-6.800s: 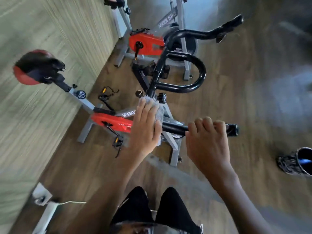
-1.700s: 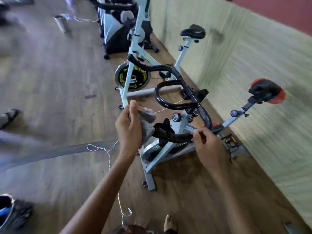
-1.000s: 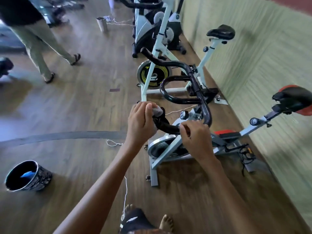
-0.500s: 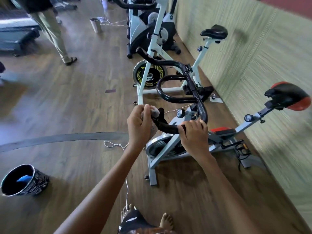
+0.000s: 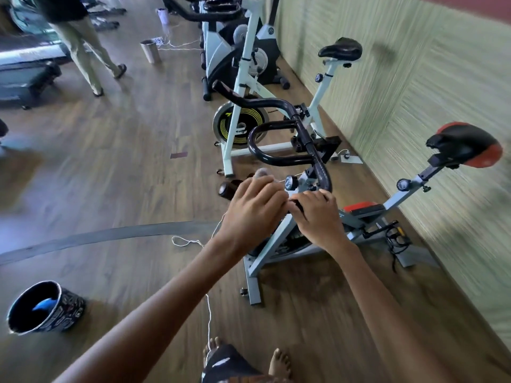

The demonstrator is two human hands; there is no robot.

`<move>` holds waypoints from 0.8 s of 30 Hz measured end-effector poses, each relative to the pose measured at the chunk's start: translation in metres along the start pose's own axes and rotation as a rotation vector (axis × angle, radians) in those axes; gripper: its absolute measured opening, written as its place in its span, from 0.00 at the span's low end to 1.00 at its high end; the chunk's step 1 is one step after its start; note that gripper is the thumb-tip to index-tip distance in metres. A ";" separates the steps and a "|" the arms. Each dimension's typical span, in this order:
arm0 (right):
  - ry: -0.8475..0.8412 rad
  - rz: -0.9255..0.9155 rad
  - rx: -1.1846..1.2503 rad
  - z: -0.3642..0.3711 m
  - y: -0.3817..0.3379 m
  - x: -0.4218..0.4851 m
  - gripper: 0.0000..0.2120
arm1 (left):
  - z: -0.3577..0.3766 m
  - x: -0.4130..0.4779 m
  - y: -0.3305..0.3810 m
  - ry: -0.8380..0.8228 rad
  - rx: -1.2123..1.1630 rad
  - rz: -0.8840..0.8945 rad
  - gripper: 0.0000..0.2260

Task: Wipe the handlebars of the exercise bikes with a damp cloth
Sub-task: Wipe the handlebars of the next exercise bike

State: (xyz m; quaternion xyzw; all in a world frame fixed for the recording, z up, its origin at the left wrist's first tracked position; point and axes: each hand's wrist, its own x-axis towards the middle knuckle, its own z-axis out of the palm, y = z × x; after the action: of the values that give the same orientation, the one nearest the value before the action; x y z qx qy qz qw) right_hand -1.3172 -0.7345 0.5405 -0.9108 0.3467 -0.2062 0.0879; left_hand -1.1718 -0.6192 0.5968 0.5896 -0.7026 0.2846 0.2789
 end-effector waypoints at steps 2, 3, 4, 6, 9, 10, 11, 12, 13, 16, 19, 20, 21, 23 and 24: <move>-0.022 -0.036 0.000 -0.005 0.008 0.000 0.23 | 0.021 -0.012 0.001 -0.159 0.222 0.100 0.10; -0.033 -0.045 0.008 -0.006 0.011 0.000 0.22 | 0.026 -0.018 -0.001 -0.205 0.293 0.154 0.10; -0.040 -0.050 0.014 -0.007 0.013 0.000 0.22 | 0.026 -0.022 -0.008 -0.230 0.332 0.196 0.10; -0.039 -0.054 0.026 -0.008 0.015 0.001 0.22 | 0.017 -0.024 -0.023 -0.244 0.367 0.245 0.12; -0.018 -0.036 0.057 -0.005 0.014 0.000 0.22 | 0.011 -0.024 -0.029 -0.246 0.419 0.240 0.16; -0.016 -0.021 0.059 -0.003 0.013 0.000 0.21 | 0.014 -0.024 -0.024 -0.260 0.450 0.243 0.16; -0.015 -0.009 0.053 -0.002 0.012 -0.001 0.21 | 0.021 -0.023 -0.016 -0.285 0.484 0.251 0.16; -0.007 -0.005 0.044 0.000 0.011 -0.002 0.20 | 0.027 -0.021 -0.010 -0.317 0.500 0.257 0.15; 0.000 -0.011 0.038 0.001 0.011 -0.002 0.19 | 0.029 -0.017 -0.007 -0.342 0.491 0.260 0.14; 0.015 -0.035 0.047 0.000 0.014 0.000 0.18 | 0.012 -0.010 -0.026 -0.330 0.459 0.338 0.12; 0.056 -0.028 0.042 0.005 0.013 0.000 0.19 | -0.011 -0.015 -0.051 -0.273 0.476 0.414 0.14; 0.072 -0.018 0.041 0.007 0.011 -0.001 0.19 | -0.010 -0.015 -0.051 -0.266 0.498 0.421 0.15; 0.089 -0.010 0.040 0.008 0.010 -0.001 0.18 | -0.005 -0.015 -0.046 -0.285 0.525 0.420 0.15; 0.111 -0.004 0.032 0.009 0.009 -0.002 0.17 | 0.015 -0.016 -0.028 -0.382 0.571 0.410 0.16; 0.110 -0.010 0.026 0.009 0.009 -0.003 0.17 | 0.022 -0.016 -0.019 -0.436 0.568 0.394 0.16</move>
State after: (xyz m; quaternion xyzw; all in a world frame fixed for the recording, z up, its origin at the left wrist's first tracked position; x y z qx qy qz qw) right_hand -1.3208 -0.7394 0.5292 -0.8986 0.3437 -0.2608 0.0796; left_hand -1.1515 -0.6277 0.5716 0.5438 -0.7382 0.3837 -0.1101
